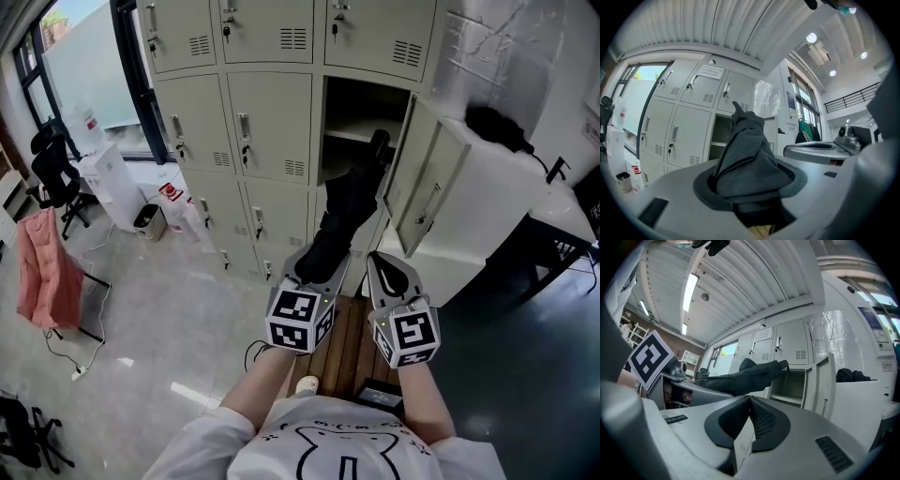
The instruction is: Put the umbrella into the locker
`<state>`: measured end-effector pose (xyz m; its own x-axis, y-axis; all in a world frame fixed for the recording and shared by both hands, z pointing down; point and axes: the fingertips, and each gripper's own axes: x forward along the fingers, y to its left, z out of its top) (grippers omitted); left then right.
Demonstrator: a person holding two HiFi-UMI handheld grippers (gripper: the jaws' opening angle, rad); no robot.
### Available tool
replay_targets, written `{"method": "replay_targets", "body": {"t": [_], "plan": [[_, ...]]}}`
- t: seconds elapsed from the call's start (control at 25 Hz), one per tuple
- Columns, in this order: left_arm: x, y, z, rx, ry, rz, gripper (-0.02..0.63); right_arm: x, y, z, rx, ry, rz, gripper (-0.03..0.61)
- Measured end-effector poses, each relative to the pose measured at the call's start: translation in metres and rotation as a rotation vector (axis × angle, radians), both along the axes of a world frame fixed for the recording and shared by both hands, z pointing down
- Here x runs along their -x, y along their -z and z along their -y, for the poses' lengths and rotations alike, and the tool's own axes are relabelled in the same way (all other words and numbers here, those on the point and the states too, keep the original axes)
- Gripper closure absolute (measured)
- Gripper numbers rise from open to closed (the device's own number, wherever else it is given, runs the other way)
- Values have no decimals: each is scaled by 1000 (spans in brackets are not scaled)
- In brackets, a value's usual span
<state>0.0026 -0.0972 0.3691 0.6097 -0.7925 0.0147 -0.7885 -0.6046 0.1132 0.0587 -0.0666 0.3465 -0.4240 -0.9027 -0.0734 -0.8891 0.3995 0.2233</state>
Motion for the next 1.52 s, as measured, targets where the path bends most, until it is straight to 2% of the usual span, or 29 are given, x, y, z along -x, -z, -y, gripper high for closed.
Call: {"method": "replay_targets", "body": {"t": [0.28,0.68,1.0,1.2,1.52], "plan": [[3,7,82,24,-26,35,387,1,8,76,-5,-39,-1,549],[-6,13,166,88,-9,65,385,-8,11,144,14,-57,-37,549],[-30,14,230,115,38,100,385,-26,22,202,-8,-60,-36,549],[-49,14,277,132,70,132,385,-42,20,240,3,-127,2,551],[-84,16,343,130,93,186,383,-64,15,290,23,-182,15,554]]}}
